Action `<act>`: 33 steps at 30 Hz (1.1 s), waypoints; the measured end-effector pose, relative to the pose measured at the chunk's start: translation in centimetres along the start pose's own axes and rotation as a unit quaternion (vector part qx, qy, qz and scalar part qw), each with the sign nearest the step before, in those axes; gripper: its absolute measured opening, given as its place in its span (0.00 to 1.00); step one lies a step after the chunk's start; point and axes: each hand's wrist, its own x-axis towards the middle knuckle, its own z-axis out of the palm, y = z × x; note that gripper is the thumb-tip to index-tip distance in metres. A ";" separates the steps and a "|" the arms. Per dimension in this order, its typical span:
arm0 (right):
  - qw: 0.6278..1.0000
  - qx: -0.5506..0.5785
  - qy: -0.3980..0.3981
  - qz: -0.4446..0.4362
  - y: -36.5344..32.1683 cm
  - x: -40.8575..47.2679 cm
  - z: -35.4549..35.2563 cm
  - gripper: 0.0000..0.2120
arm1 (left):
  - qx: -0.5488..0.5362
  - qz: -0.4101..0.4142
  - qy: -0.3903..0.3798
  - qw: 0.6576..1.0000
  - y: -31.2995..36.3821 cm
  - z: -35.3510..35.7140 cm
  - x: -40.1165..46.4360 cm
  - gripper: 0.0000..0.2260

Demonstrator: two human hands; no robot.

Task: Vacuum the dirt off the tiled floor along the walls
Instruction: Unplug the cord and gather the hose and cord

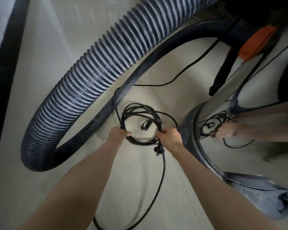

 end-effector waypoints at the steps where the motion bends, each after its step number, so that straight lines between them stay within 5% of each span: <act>1: 1.000 0.010 0.003 -0.004 0.0 0.0 0.0 0.11 | 0.010 0.005 -0.004 1.000 0.0 0.2 -0.1 0.19; 4: 0.999 0.051 0.013 -0.008 0.2 0.0 0.5 0.11 | 0.019 0.016 0.034 0.999 -0.2 0.8 -0.4 0.13; 11: 0.990 0.133 0.041 0.025 0.8 -0.4 1.5 0.14 | -0.186 0.023 0.044 0.981 -1.3 -0.2 -0.3 0.13; 17: 0.960 0.270 0.057 0.039 0.0 0.1 1.5 0.11 | -0.241 0.024 0.039 0.969 0.1 -2.7 -0.6 0.16; 22: 0.978 0.204 0.038 0.028 0.5 -0.2 2.0 0.07 | -0.257 0.075 0.022 0.963 -1.2 -3.5 -2.6 0.04; 27: 0.995 0.092 0.034 0.034 1.5 -0.7 1.8 0.09 | -0.186 0.148 0.032 0.971 -2.6 -4.0 -4.5 0.08; 33: 0.990 0.133 0.048 -0.018 1.1 -1.1 1.4 0.07 | -0.163 0.187 0.041 0.968 -1.9 -5.9 -6.5 0.06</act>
